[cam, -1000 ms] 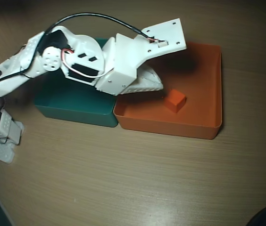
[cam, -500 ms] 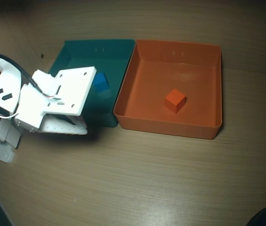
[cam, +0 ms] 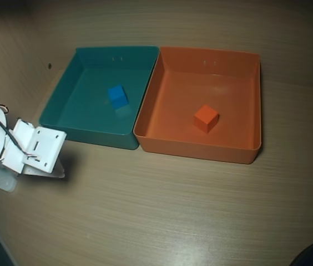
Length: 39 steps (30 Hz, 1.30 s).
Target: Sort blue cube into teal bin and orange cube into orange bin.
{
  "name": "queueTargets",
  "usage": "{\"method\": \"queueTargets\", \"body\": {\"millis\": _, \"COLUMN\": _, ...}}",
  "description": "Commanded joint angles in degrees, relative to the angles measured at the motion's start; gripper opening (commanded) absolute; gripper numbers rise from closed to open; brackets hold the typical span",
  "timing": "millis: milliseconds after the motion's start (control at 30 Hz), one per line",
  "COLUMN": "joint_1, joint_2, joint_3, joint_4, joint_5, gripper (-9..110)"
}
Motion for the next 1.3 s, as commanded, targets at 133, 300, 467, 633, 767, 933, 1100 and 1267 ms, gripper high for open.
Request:
{"method": "queueTargets", "body": {"millis": 133, "joint_1": 0.3, "joint_2": 20.1, "joint_3": 15.6, "joint_4": -0.2, "joint_5": -0.3, "gripper": -5}}
{"method": "queueTargets", "body": {"millis": 300, "joint_1": 0.1, "joint_2": 29.7, "joint_3": 24.9, "joint_4": -0.1, "joint_5": -0.3, "gripper": -5}}
{"method": "queueTargets", "body": {"millis": 467, "joint_1": 0.2, "joint_2": 33.7, "joint_3": 29.3, "joint_4": 0.0, "joint_5": -0.3, "gripper": -5}}
{"method": "queueTargets", "body": {"millis": 633, "joint_1": 0.3, "joint_2": 34.0, "joint_3": 29.2, "joint_4": 1.1, "joint_5": -0.2, "gripper": -5}}
{"method": "queueTargets", "body": {"millis": 767, "joint_1": 0.3, "joint_2": 34.0, "joint_3": 29.2, "joint_4": 8.4, "joint_5": -0.3, "gripper": -5}}
{"method": "queueTargets", "body": {"millis": 933, "joint_1": 0.3, "joint_2": 34.0, "joint_3": 29.2, "joint_4": 19.1, "joint_5": -0.7, "gripper": -5}}
{"method": "queueTargets", "body": {"millis": 1100, "joint_1": 2.2, "joint_2": 34.0, "joint_3": 29.2, "joint_4": 25.8, "joint_5": -8.0, "gripper": -5}}
{"method": "queueTargets", "body": {"millis": 1267, "joint_1": 5.5, "joint_2": 34.1, "joint_3": 29.2, "joint_4": 27.1, "joint_5": -15.2, "gripper": -5}}
